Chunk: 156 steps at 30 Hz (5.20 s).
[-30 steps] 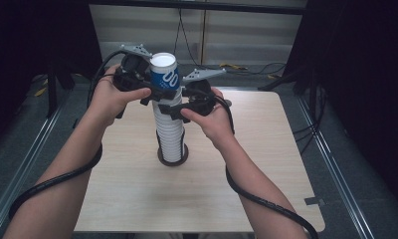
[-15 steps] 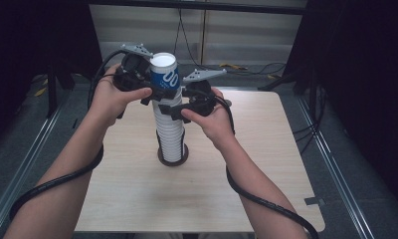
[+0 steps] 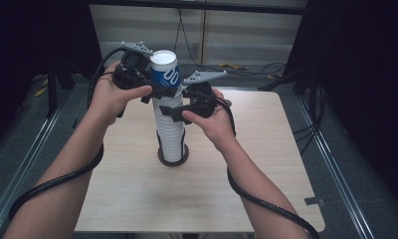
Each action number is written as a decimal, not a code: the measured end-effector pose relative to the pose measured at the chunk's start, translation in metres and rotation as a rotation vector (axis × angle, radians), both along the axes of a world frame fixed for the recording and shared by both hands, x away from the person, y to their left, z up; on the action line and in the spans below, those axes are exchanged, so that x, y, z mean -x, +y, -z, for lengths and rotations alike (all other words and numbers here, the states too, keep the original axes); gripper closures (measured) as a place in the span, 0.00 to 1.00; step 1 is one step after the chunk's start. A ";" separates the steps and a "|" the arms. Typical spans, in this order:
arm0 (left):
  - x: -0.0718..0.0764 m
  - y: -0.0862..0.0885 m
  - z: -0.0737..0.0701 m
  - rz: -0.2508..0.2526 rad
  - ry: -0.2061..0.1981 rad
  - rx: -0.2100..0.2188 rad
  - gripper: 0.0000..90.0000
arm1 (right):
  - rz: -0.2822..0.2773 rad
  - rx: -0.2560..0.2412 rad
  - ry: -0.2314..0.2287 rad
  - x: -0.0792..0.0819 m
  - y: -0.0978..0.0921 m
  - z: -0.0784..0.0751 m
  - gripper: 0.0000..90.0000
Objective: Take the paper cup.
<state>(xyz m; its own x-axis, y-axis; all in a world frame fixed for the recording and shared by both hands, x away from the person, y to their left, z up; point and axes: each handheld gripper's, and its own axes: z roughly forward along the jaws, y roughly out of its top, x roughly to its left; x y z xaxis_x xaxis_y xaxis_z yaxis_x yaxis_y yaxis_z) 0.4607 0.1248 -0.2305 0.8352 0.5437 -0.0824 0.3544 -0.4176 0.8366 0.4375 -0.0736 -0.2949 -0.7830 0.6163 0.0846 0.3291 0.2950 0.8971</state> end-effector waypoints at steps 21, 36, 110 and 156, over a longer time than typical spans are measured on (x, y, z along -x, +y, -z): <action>0.000 0.001 -0.007 0.001 0.005 0.010 0.23 | -0.003 -0.002 -0.010 0.002 -0.002 0.001 0.16; -0.001 0.002 -0.023 -0.008 -0.001 0.014 0.24 | -0.010 0.004 -0.012 0.002 -0.004 0.001 0.18; 0.034 0.008 -0.060 0.032 -0.060 0.077 0.26 | 0.008 0.007 -0.018 0.012 -0.010 0.008 0.19; 0.063 -0.046 -0.030 0.198 -0.050 0.049 0.26 | 0.039 0.006 0.007 0.034 -0.071 0.024 0.19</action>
